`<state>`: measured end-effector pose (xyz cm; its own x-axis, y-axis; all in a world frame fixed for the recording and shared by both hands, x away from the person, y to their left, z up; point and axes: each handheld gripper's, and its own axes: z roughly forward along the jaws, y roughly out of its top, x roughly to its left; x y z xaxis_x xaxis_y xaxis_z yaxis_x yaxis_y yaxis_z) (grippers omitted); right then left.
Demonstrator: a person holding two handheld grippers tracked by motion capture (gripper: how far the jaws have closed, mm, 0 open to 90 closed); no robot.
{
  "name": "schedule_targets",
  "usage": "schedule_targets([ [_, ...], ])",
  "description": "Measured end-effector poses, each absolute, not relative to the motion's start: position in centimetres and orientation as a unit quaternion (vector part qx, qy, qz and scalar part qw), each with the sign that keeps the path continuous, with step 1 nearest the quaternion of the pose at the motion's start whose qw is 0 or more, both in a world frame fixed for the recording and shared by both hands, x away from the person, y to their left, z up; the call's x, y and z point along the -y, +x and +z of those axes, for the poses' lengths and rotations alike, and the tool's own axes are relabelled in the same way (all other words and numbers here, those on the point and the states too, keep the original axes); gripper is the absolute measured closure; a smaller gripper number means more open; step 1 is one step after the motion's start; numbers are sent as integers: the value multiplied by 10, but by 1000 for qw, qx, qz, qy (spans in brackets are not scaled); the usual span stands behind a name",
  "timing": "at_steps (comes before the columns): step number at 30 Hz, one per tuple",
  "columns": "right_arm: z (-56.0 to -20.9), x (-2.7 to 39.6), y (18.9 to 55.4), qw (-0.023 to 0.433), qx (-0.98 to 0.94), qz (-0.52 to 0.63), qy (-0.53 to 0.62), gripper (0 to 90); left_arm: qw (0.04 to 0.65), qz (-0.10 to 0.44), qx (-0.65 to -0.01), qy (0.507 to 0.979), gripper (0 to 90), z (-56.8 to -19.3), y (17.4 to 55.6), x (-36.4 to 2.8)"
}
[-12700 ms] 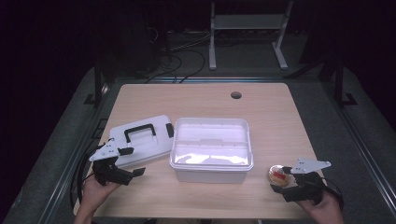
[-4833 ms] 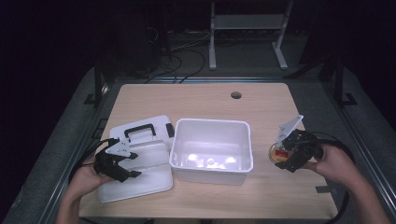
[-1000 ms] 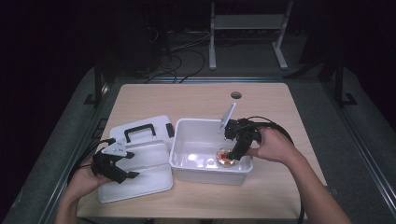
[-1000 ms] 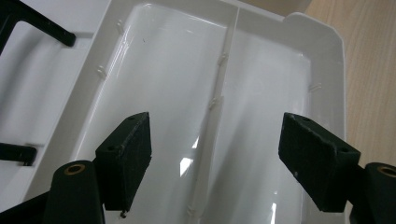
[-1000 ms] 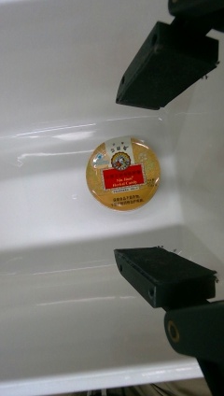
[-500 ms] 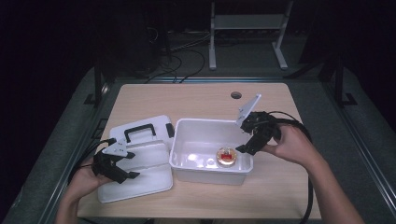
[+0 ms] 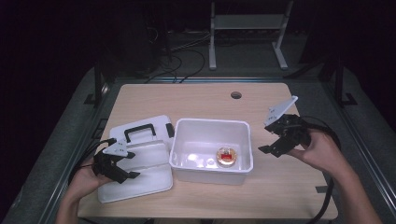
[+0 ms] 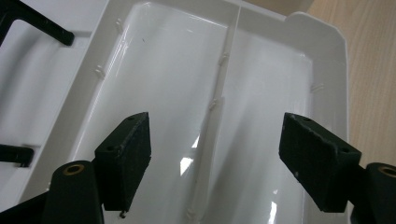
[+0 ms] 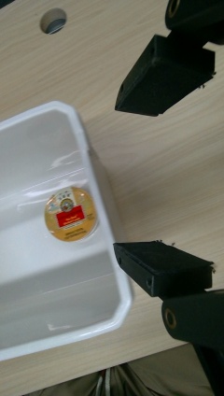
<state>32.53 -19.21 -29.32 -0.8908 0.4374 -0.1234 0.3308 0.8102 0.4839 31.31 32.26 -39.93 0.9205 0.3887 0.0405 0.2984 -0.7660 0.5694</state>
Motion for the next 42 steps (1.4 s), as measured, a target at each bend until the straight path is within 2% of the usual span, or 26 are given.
schedule_targets([
  [12, -340, 234, 308, 99, -929, 242, 263, 273, 289, 80, -187, 936, 211, -400, 313, -323],
  [21, -371, 250, 295, 88, -918, 256, 288, 260, 287, 75, -187, 937, 223, -403, 313, -321],
  [24, -382, 252, 292, 84, -916, 258, 295, 260, 287, 71, -183, 938, 260, -403, 313, -321],
  [28, -396, 256, 287, 79, -912, 260, 307, 255, 286, 65, -174, 940, 374, -404, 313, -321],
  [35, -409, 255, 281, 76, -911, 256, 313, 250, 253, 54, -154, 954, 434, -408, 316, -314],
  [42, -417, 253, 275, 83, -910, 255, 317, 245, 231, 56, -143, 961, 555, -407, 318, -310],
])
